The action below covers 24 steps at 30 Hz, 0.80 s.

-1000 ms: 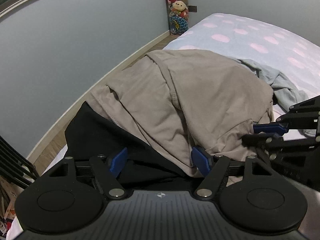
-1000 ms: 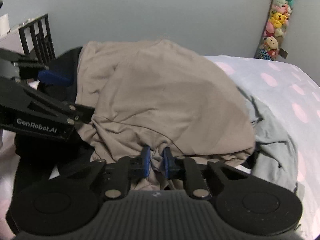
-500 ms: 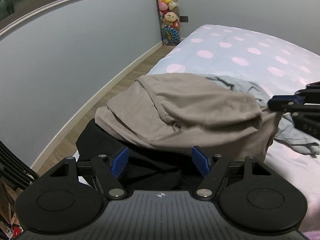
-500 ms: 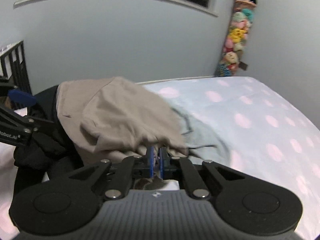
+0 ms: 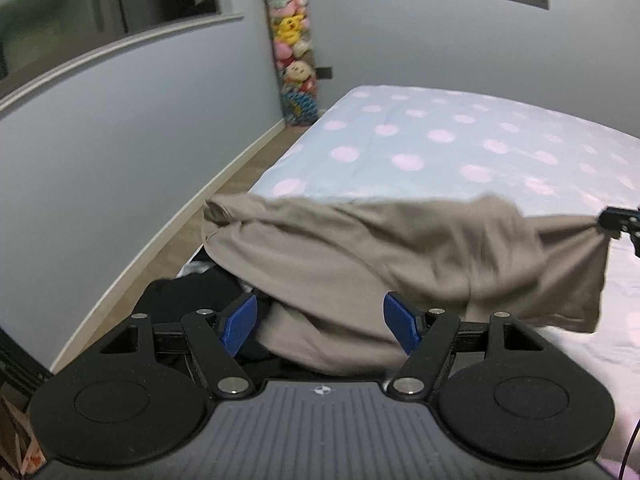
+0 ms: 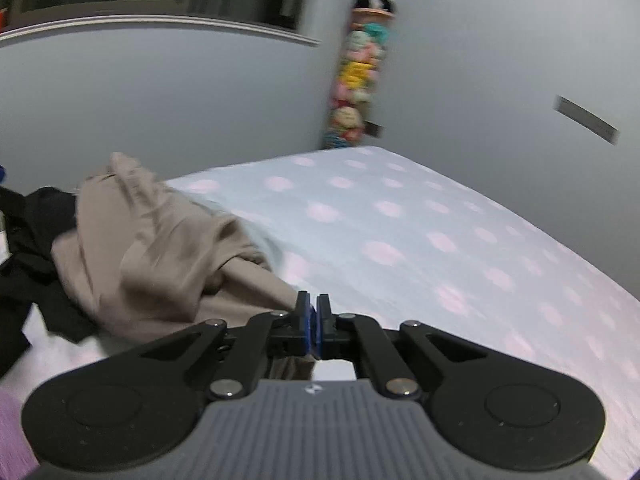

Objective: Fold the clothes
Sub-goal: 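Lift the beige shirt off the pile with both grippers, pulling it apart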

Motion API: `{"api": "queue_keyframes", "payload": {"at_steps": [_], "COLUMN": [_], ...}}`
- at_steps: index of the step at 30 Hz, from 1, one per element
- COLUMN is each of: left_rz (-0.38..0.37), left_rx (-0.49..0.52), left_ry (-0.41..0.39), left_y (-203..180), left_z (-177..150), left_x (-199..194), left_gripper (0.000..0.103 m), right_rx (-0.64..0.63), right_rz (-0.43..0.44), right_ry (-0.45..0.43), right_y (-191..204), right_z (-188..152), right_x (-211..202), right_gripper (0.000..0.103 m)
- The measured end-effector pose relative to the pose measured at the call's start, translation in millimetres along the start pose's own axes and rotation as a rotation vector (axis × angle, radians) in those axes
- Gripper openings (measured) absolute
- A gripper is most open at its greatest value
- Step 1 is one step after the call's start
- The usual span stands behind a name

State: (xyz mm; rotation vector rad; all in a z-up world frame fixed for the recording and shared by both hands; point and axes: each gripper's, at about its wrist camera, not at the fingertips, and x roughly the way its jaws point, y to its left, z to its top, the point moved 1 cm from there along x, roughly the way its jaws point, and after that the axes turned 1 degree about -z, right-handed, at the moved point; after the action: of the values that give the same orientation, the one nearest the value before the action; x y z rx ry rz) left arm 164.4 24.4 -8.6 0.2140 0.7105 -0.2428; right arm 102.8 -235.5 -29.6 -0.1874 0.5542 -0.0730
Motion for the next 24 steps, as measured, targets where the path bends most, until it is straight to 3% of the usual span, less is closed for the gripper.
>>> {"api": "queue_keyframes", "payload": {"at_steps": [8,16,20,24], "left_rz": [-0.106,-0.239,-0.292,-0.335], "left_rx": [0.063,0.152,0.221,0.292], "left_ry": [-0.01,0.025,0.049,0.072], "left_y": [-64.7,-141.2,-178.4,-210.8], "left_z": [14.9,14.7,7.8,3.0], "left_x": [-12.2,7.8,18.6,35.0], "left_gripper": [0.066,0.066,0.066,0.066], "right_rx": [0.118,0.229,0.3,0.307], "right_rz": [-0.168,-0.375,-0.374,-0.358], "right_ry": [0.066,0.161,0.239,0.283], "right_y": [-90.5,-179.4,-205.3,-204.8], "right_z": [-62.9,-128.6,-160.1,-179.0], "right_x": [-62.8,-105.6,-103.8,-96.6], "right_gripper": [0.002,0.003,0.003,0.003]}}
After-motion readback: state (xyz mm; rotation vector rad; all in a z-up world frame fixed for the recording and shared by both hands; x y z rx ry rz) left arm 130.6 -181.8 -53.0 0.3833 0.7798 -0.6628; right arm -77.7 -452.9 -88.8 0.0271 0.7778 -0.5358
